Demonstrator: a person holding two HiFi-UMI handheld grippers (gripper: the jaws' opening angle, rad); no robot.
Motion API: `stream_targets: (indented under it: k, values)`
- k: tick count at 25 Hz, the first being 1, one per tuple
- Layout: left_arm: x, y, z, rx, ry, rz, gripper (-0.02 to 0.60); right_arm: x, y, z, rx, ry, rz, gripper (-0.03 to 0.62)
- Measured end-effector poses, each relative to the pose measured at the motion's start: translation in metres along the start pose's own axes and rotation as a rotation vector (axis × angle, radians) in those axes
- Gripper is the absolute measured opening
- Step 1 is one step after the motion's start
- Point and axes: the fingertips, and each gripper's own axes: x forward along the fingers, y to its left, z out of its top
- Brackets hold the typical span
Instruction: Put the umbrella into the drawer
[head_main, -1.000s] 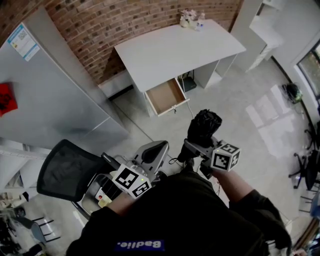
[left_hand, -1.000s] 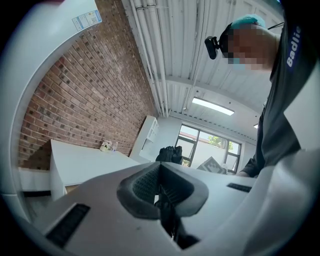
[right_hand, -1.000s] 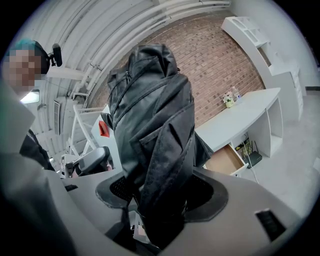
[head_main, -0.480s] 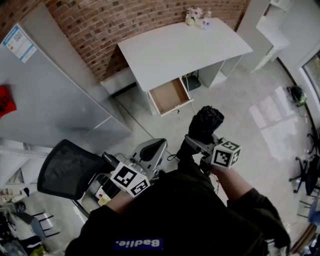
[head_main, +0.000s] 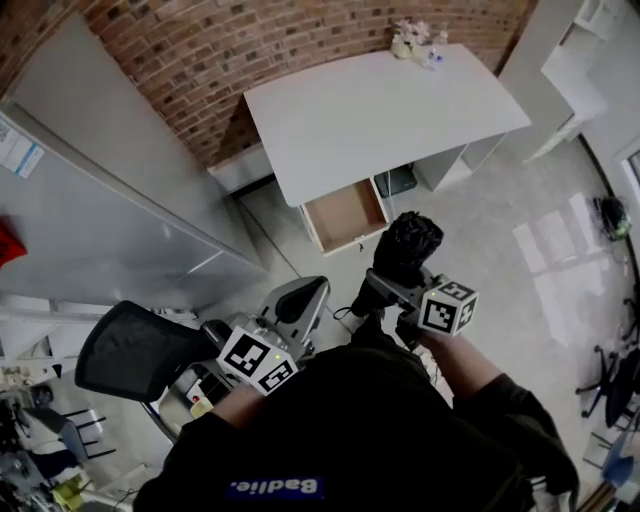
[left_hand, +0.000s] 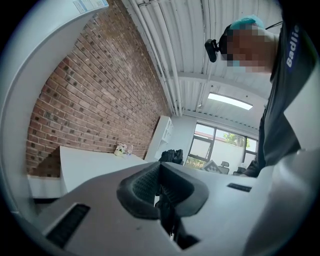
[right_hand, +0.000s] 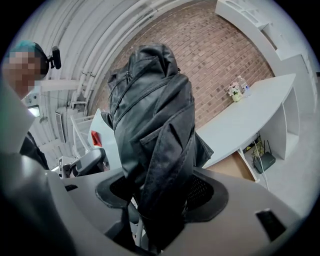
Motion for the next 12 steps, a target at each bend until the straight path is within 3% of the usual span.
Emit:
stream_targets:
  k: [12]
  values:
    - [0.117, 0.042, 0.008, -0.033, 0.001, 0.099, -0.003, 0.030, -0.092, 0.053, 0.044, 0.087, 0.073, 0.287]
